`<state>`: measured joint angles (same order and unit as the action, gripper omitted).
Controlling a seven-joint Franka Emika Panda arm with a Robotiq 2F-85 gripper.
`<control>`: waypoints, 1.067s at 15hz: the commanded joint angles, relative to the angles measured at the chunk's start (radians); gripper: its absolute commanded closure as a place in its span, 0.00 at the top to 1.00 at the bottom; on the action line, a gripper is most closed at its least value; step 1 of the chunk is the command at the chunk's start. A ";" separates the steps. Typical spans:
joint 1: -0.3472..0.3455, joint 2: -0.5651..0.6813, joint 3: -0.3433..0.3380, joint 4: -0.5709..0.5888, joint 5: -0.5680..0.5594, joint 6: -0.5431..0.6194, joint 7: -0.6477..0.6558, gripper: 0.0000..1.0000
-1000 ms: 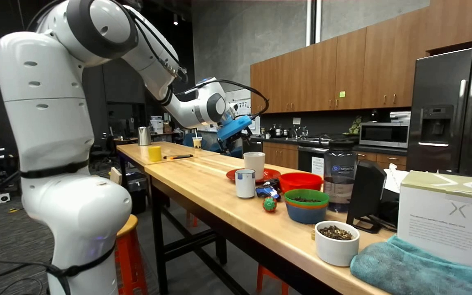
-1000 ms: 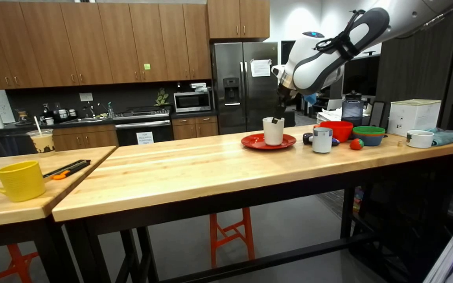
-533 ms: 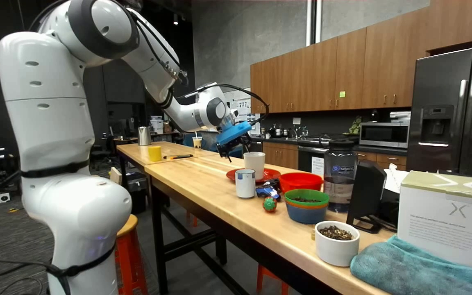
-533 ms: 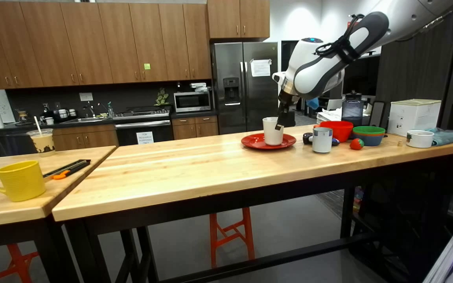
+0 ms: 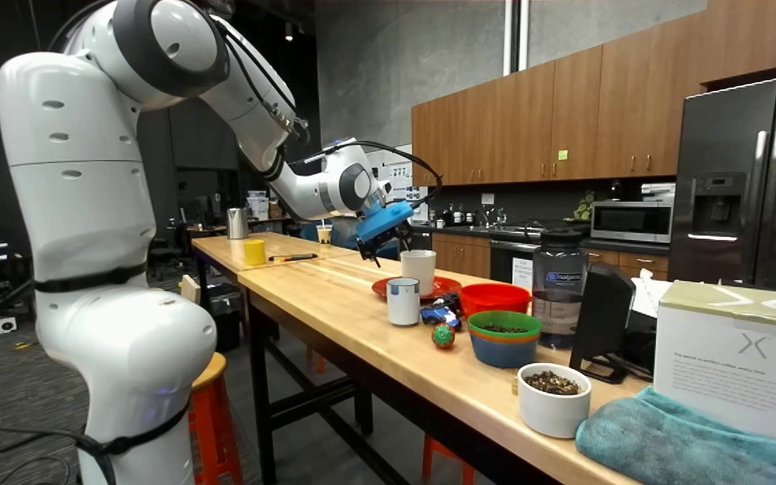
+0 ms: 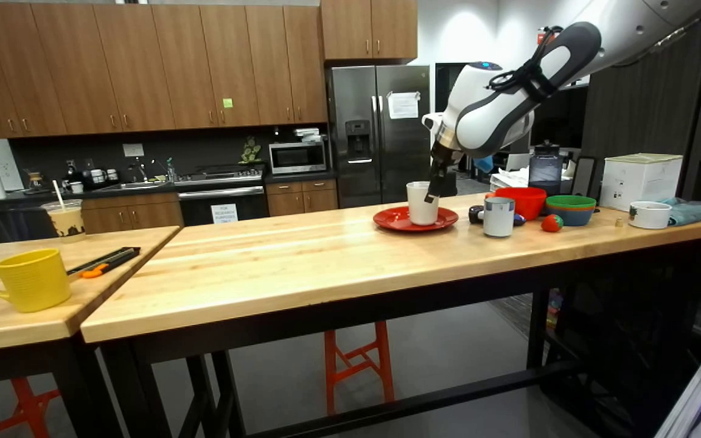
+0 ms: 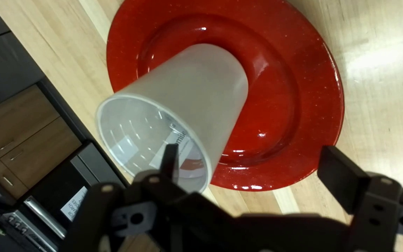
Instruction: Remove the cup from the plate
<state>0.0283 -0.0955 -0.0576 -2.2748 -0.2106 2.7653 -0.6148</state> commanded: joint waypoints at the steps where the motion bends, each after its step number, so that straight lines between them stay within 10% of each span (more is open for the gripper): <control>1: -0.008 0.010 -0.007 -0.053 0.021 0.094 -0.035 1.00; 10: -0.001 0.049 -0.028 -0.071 0.027 0.190 -0.064 1.00; 11: -0.002 0.050 -0.029 -0.069 0.026 0.187 -0.063 0.75; 16: -0.001 0.047 -0.032 -0.064 0.024 0.183 -0.068 0.46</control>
<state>0.0281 -0.0463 -0.0817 -2.3425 -0.2031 2.9373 -0.6436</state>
